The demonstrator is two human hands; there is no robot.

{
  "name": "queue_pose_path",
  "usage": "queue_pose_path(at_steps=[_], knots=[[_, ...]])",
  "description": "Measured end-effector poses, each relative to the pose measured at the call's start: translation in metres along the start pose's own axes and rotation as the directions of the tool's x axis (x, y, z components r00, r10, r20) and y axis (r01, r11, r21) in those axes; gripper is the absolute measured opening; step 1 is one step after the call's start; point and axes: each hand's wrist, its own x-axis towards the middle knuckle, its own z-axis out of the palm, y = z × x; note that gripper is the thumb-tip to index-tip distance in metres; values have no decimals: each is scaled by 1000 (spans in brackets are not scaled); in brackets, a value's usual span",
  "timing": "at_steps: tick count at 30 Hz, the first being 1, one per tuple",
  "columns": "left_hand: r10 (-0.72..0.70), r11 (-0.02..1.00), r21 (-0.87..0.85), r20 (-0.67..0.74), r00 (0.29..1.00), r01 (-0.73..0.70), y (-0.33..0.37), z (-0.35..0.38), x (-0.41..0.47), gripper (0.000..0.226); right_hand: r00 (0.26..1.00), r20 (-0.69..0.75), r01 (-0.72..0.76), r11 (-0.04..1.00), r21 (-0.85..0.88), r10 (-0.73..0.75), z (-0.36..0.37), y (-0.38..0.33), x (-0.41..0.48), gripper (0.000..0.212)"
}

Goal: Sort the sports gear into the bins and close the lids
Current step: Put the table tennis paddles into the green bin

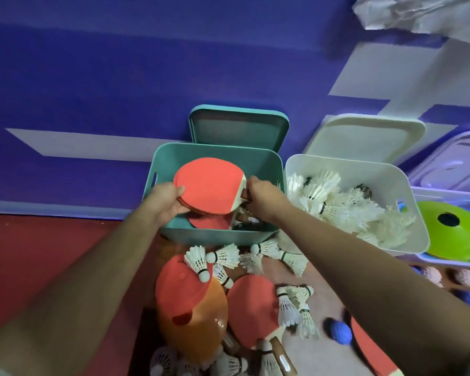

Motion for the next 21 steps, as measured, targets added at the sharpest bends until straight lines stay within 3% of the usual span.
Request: queue_pose_path(at_steps=[3,5,9,12,14,18,21], knots=[[11,963,271,-69,998,8,-13,1,26,32,995,76,-62,998,6,61,23,7,15,40],[38,872,489,-94,995,13,-22,-2,39,29,989,119,-90,996,2,89,38,11,22,44],[90,519,855,-65,994,9,-32,-8,54,34,975,194,-109,994,-22,111,63,14,33,45],[173,357,933,-24,985,-40,-25,-5,47,29,968,230,-102,995,-18,103,64,16,36,44],[262,372,925,-21,965,-81,-20,-4,39,31,983,170,-78,997,6,76,58,14,32,38],[420,553,776,53,906,-302,-18,-5,-5,15,995,-93,46,982,183,-29,36,-2,-2,29],[571,522,689,157,806,-504,-27,-7,-59,12,965,-259,148,905,400,-44,21,-22,-48,16]])
